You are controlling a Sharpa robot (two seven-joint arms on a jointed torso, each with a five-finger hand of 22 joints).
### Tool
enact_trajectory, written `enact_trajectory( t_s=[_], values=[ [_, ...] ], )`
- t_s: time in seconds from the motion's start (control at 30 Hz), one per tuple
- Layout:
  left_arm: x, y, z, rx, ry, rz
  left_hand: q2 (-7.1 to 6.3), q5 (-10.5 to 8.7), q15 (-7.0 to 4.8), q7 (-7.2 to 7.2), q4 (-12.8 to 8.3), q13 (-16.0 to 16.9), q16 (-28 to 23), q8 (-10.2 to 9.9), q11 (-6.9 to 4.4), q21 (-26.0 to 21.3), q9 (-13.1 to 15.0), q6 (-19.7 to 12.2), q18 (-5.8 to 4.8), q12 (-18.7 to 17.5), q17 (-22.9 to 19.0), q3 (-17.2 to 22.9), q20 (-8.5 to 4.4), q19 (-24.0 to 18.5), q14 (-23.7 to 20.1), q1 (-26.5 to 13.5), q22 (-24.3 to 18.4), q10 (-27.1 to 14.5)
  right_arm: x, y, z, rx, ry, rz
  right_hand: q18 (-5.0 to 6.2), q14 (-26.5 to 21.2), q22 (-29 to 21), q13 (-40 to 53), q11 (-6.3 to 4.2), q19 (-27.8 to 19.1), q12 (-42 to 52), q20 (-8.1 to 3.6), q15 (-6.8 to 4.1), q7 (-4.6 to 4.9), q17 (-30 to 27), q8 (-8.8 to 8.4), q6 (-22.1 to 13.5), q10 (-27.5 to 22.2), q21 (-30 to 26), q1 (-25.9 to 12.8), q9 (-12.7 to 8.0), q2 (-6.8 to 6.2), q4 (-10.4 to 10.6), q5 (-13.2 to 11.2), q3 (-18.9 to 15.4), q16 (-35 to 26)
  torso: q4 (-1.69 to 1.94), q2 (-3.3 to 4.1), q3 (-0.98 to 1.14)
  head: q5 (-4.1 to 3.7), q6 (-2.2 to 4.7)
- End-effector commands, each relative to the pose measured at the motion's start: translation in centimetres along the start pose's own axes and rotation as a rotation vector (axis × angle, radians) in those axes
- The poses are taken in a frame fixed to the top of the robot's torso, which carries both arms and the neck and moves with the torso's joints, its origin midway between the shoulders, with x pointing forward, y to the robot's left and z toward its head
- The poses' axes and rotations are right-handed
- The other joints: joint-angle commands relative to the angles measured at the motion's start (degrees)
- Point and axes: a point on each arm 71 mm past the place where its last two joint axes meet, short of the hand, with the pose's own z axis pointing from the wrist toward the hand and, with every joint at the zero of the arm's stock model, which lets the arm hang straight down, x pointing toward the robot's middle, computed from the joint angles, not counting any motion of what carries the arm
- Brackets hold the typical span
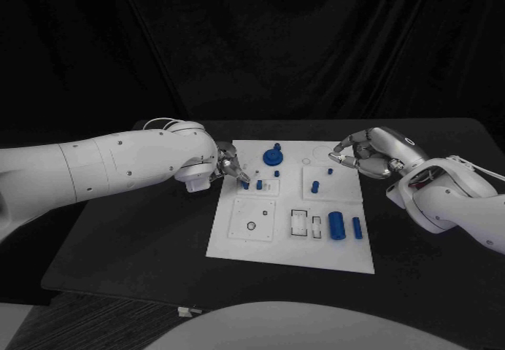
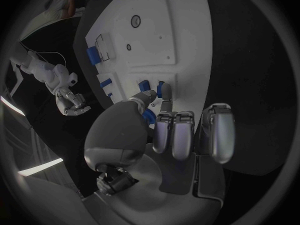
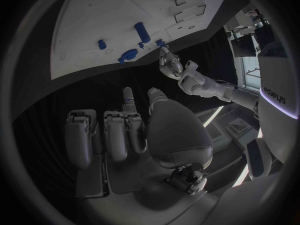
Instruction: Assemble the parts on the task board
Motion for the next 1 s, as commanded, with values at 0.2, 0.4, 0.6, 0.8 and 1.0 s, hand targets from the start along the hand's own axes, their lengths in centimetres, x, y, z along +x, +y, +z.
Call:
enact_trajectory(
  t_s=[0.2, 0.4, 0.6, 0.8, 1.0],
  values=[
    [0.23, -0.36, 0.11, 0.023, 0.002, 0.028, 0.22, -1.47, -0.58, 0.04, -0.49, 14.63, 0.80, 0.30, -0.05, -0.96, 1.67, -0.17, 0.18, 1.24, 15.14, 2.08, -0.42, 1.85, 6.45, -1.04, 12.31, 6.19, -0.01, -0.01, -0.04, 0.003, -0.013, -0.004, -0.71, 5.71, 15.54, 15.18, 0.28, 5.31, 1.14, -0.05, -0.35, -0.17, 15.14, -0.22, 0.18, 6.16, 0.80, 0.40, 0.78, 0.25, -0.08, 1.31, 0.09, 0.97, -0.03, 0.01, 0.00, 0.08, 0.00],
    [0.30, -0.35, 0.15, 0.021, 0.007, 0.030, 0.17, -1.59, -0.57, 0.03, -0.53, 14.63, 0.80, 0.28, -0.05, -1.11, 1.67, -0.20, 0.21, 1.24, 15.14, 2.04, -0.41, 1.79, 6.45, -1.03, 12.27, 6.19, -0.01, -0.03, -0.04, 0.004, -0.013, -0.004, -0.71, 5.71, 15.54, 15.18, 0.28, 5.31, 1.14, -0.05, -0.35, -0.17, 15.14, -0.22, 0.18, 6.16, 0.80, 0.40, 0.78, 0.25, -0.08, 1.31, 0.09, 0.97, 0.02, 0.03, 0.00, 0.01, 0.00],
    [0.35, -0.26, 0.17, 0.015, 0.013, 0.034, 0.08, -1.78, -0.57, 0.06, -0.56, 14.63, 0.80, 0.22, -0.04, -1.14, 1.64, -0.29, 0.22, 1.24, 15.14, 1.95, -0.41, 1.78, 6.45, -1.07, 12.26, 6.19, 0.01, -0.02, -0.03, 0.005, -0.012, -0.004, -0.71, 5.71, 15.54, 15.18, 0.28, 5.30, 1.14, -0.06, -0.36, -0.17, 15.14, -0.23, 0.17, 6.16, 0.79, 0.45, 0.79, 0.23, -0.09, 1.34, 0.11, 0.97, 0.02, 0.05, -0.02, 0.05, 0.00],
    [0.42, -0.14, 0.19, 0.006, 0.022, 0.039, -0.09, -9.18, -0.34, 0.37, 0.23, 14.63, 0.78, -0.27, 0.23, -1.66, 1.25, -0.56, 0.29, 1.24, 15.12, 0.24, -0.20, 1.65, 6.44, -2.53, 12.16, 6.19, 0.02, -0.01, -0.03, 0.005, -0.011, -0.004, -0.70, 5.71, 15.53, 15.18, 0.27, 5.29, 1.14, -0.06, -0.36, -0.18, 15.14, -0.24, 0.17, 6.16, 0.77, 0.55, 0.79, 0.19, -0.15, 1.42, 0.14, 0.97, 0.00, 0.03, -0.03, 0.08, 0.00],
    [0.49, -0.03, 0.21, 0.000, 0.032, 0.044, -0.45, -12.61, -0.06, 0.82, 1.46, 14.63, 0.64, -0.82, 0.60, -2.09, 0.84, -0.97, 0.35, 1.24, 14.95, -2.29, 0.04, 1.56, 6.40, -4.34, 12.08, 6.19, 0.02, -0.02, -0.04, 0.004, -0.012, -0.004, -0.71, 5.71, 15.54, 15.18, 0.27, 5.30, 1.14, -0.06, -0.36, -0.18, 15.14, -0.25, 0.17, 6.16, 0.78, 0.62, 0.80, 0.16, -0.18, 1.48, 0.16, 0.97, -0.02, 0.03, -0.02, 0.09, 0.00]
  ],
)
